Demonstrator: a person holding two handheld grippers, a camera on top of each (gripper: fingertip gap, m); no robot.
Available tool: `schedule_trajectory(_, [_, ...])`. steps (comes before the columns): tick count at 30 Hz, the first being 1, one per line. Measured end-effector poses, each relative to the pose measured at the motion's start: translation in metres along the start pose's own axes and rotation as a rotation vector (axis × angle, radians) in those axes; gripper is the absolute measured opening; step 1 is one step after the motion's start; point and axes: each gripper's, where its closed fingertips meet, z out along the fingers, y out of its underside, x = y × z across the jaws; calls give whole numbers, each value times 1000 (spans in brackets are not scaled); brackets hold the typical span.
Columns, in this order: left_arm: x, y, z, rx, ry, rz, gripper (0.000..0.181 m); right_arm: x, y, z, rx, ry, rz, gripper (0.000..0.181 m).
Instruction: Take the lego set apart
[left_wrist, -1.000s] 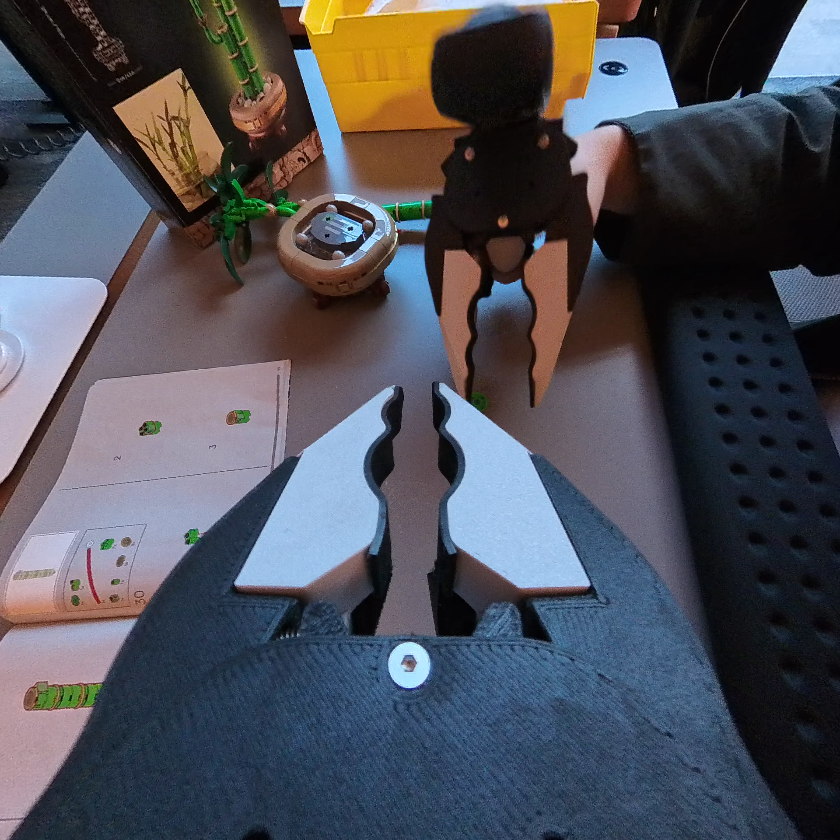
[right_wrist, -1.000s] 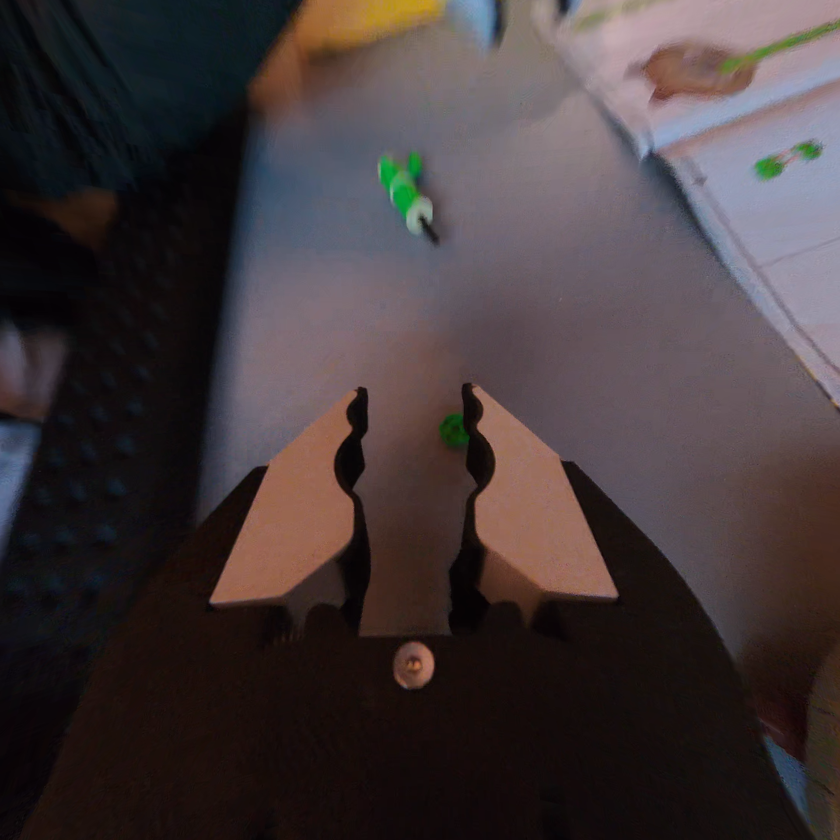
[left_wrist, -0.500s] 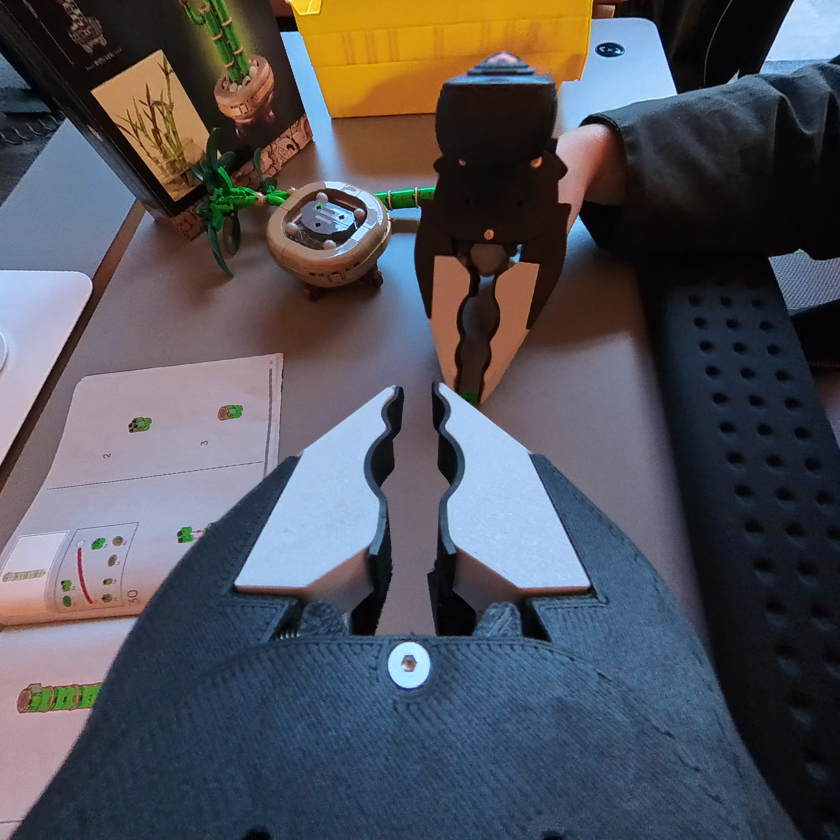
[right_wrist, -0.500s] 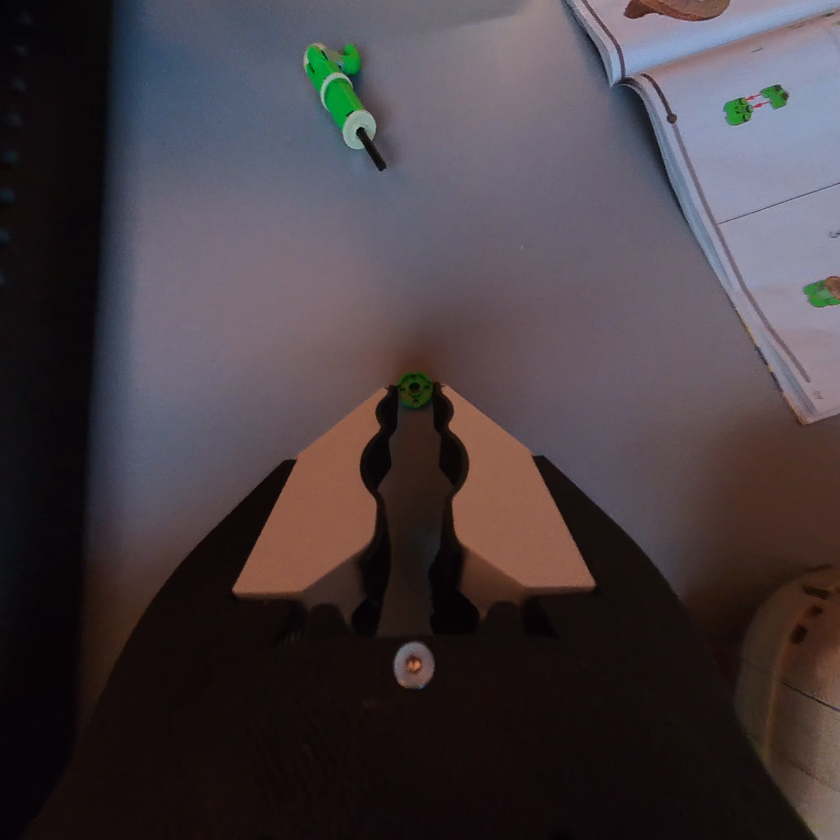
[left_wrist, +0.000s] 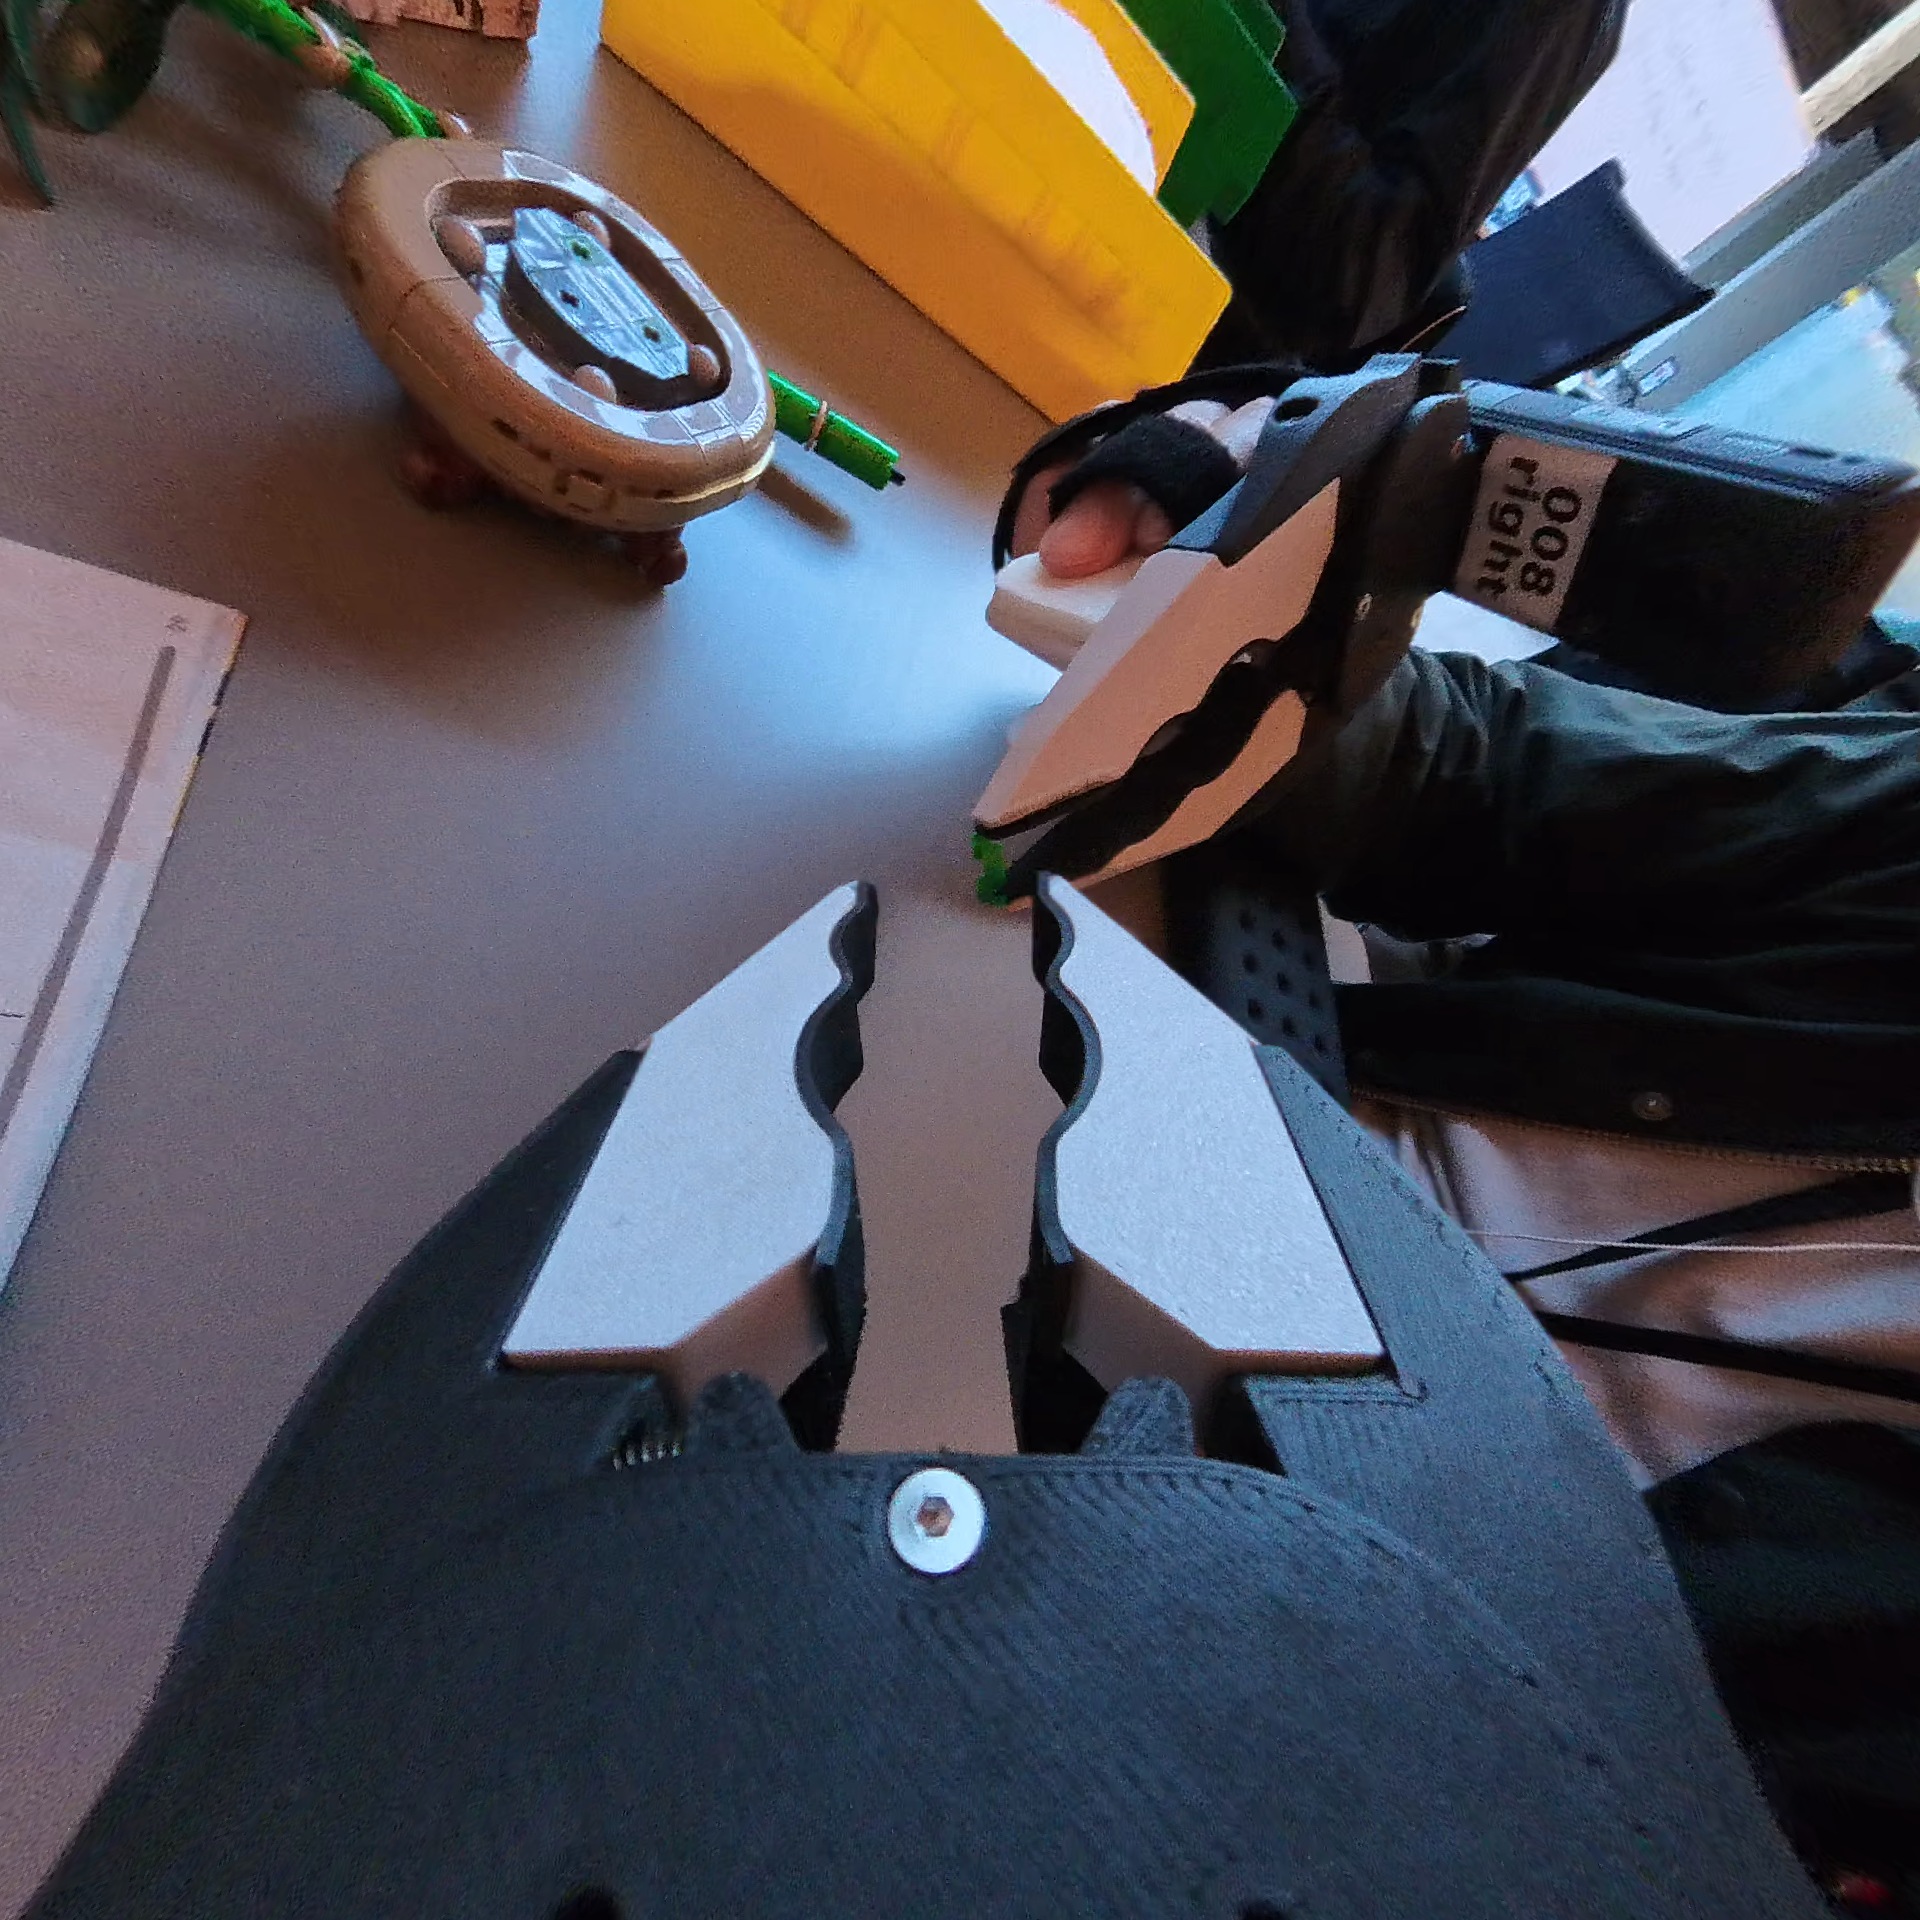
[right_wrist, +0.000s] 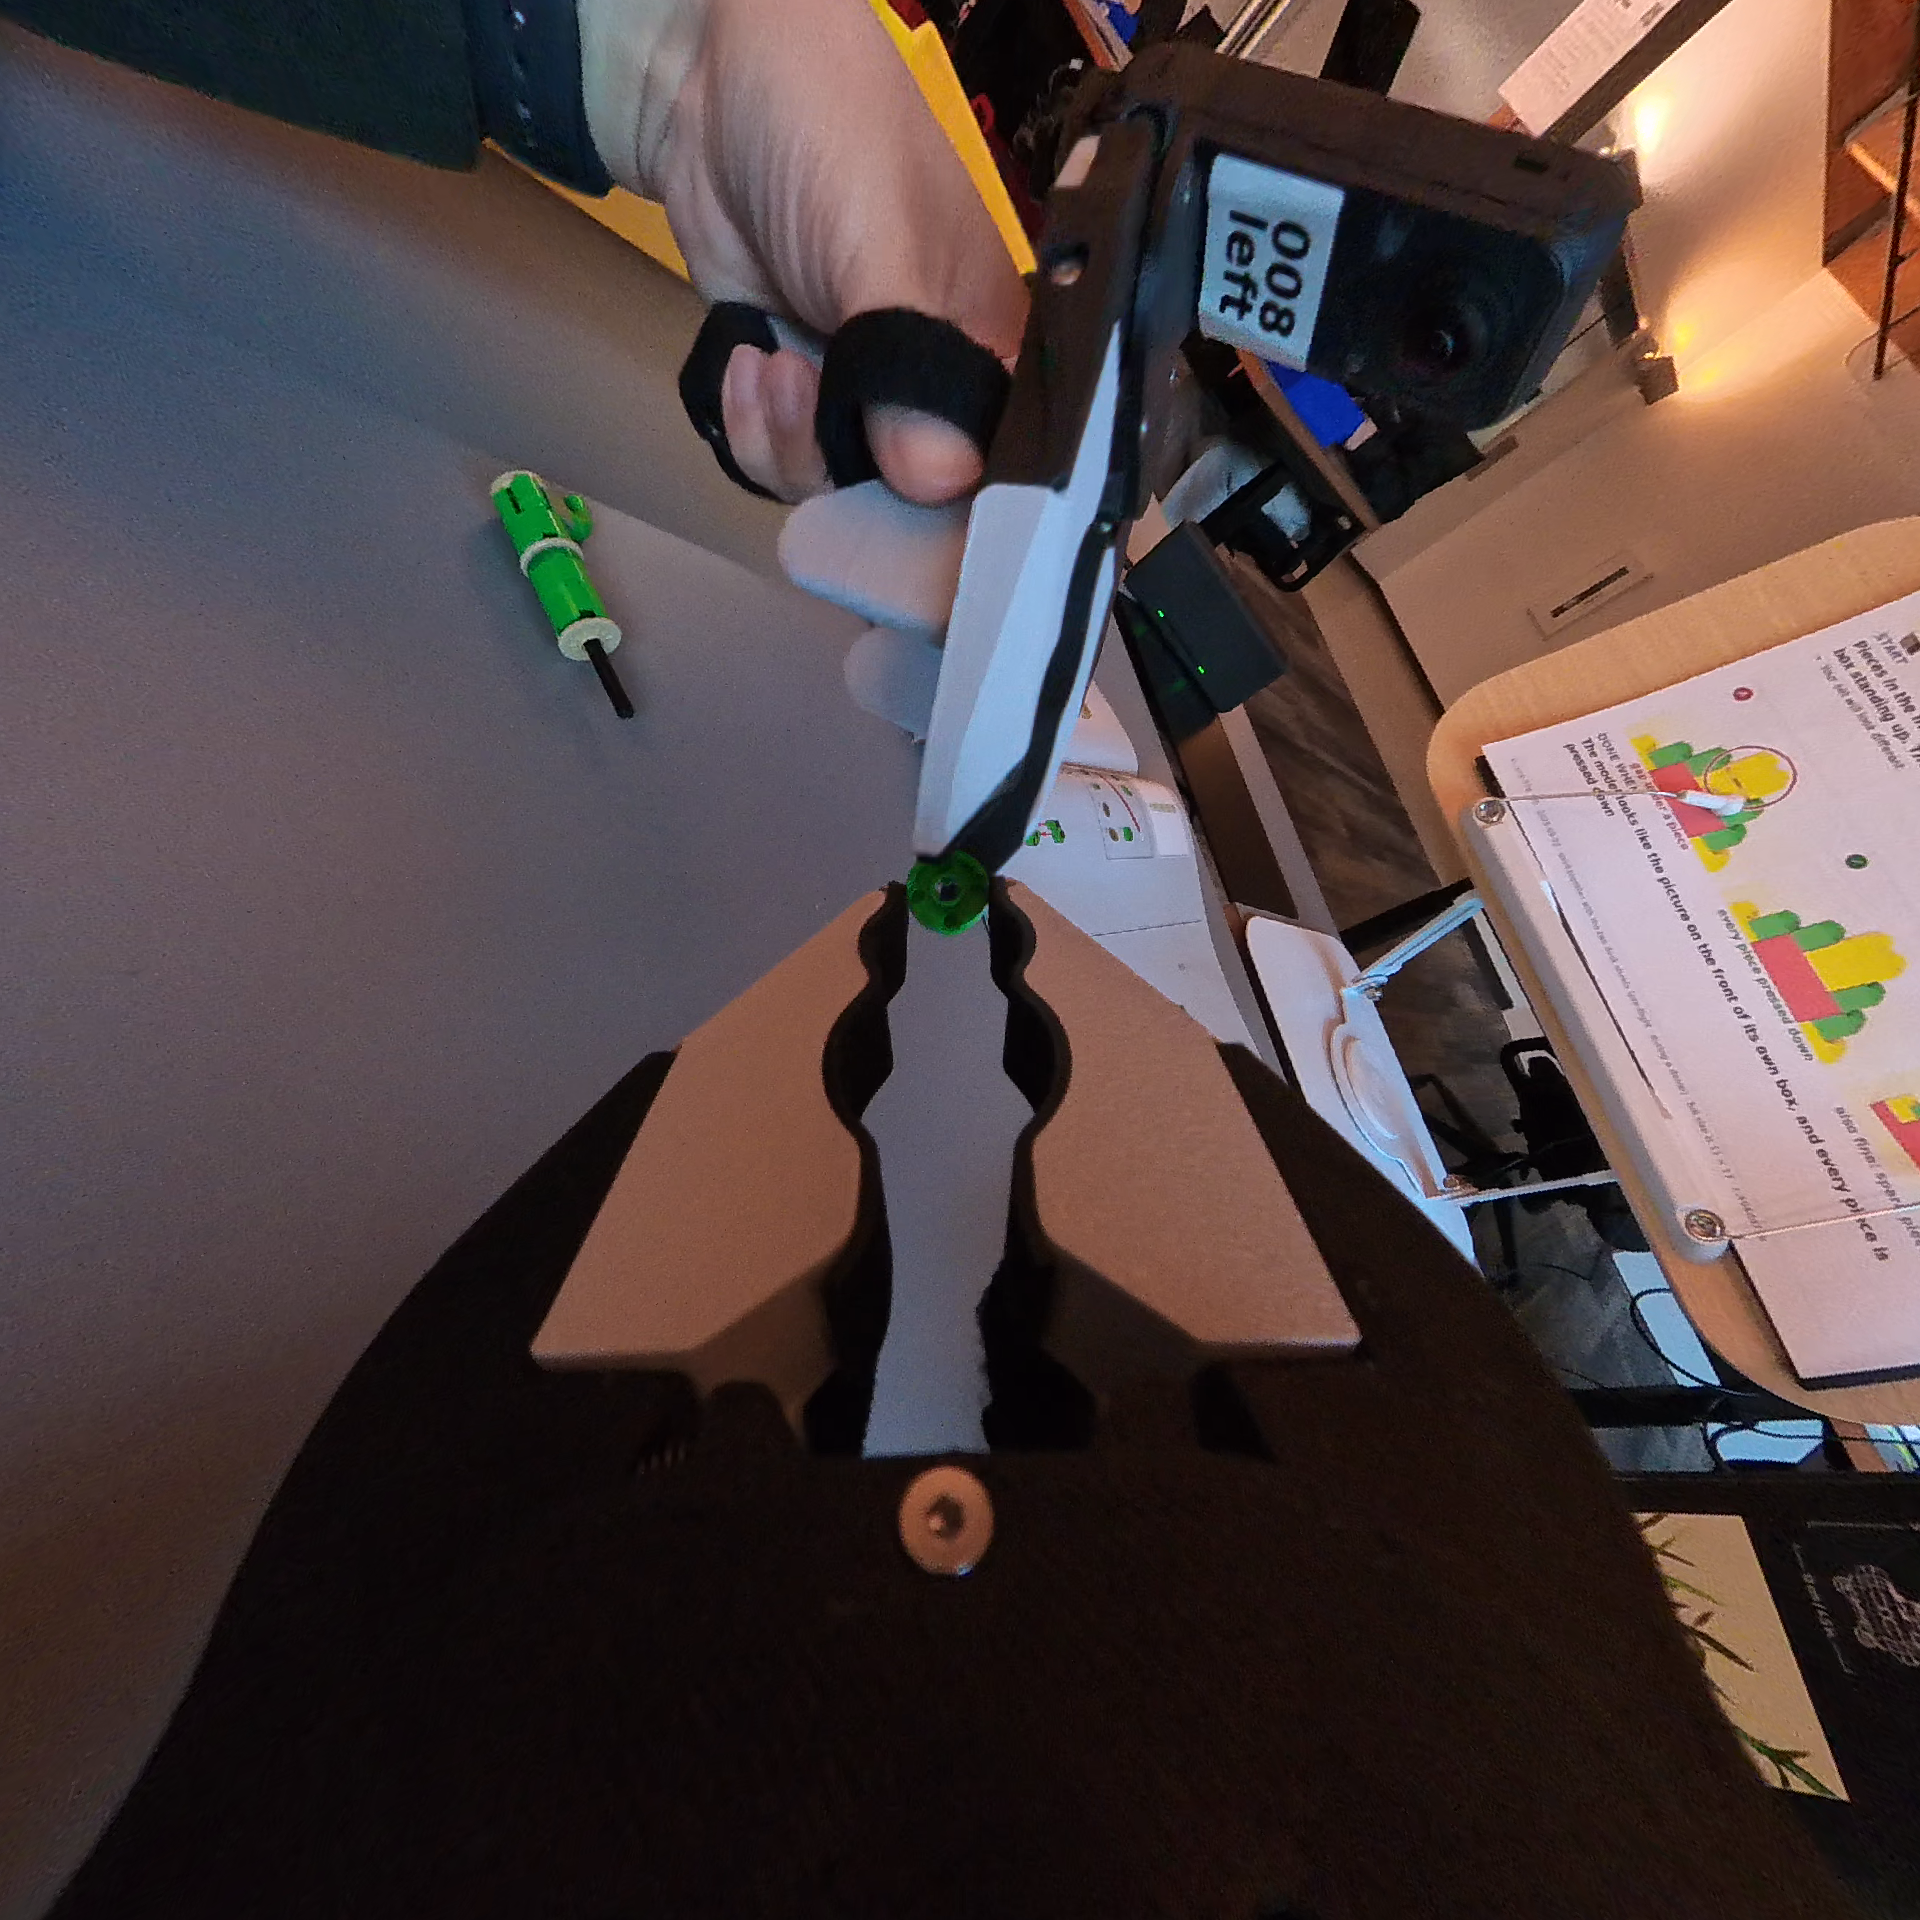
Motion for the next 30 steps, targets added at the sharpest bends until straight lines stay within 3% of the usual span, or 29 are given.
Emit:
schedule_trajectory(2, [3, -2, 2, 12, 11, 9, 26, 0, -1, 1, 7, 8, 1, 14])
schedule_trajectory(5, [8, -4, 6, 10, 30, 22, 3, 2, -4, 3, 23, 26, 5, 16])
schedule_trajectory(7, [-2, 1, -2, -52, -69, 60, 3, 10, -7, 1, 57, 78, 5, 33])
schedule_trajectory(9, [-3, -1, -30, -97, -181, 101, 3, 16, -7, -2, 67, 97, 31, 36])
schedule_trajectory(10, [-3, -4, -56, -103, -271, 116, 3, 17, -5, -2, 64, 97, 49, 36])
schedule_trajectory(12, [-13, 1, -138, -145, -635, 126, 3, 19, -2, -2, 54, 98, 75, 36])
schedule_trajectory(14, [-16, 33, -241, -194, -1071, 55, 3, 18, 3, 2, 34, 90, 92, 36])
schedule_trajectory(15, [-10, 56, -282, -193, -1205, -8, 3, 15, 7, 5, 16, 79, 96, 36])
schedule_trajectory(18, [-1, 121, -354, -92, -1333, -273, 2, 8, 18, 14, -49, 54, 77, 37])
schedule_trajectory(20, [-12, 147, -389, 39, -1380, -455, 2, 4, 19, 16, -57, 42, 72, 37])
schedule_trajectory(23, [-33, 170, -403, 129, -1351, -579, 2, 2, 20, 16, -65, 34, 78, 37])
schedule_trajectory(26, [-47, 194, -403, 58, -1362, -660, 3, 2, 24, 16, -75, 29, 97, 37])
schedule_trajectory(28, [-51, 203, -402, 10, -1372, -700, 35, 2, 26, 16, -81, 23, 103, 37])
schedule_trajectory(30, [-52, 204, -402, -17, -1388, -704, 45, 1, 26, 16, -81, 14, 107, 37])
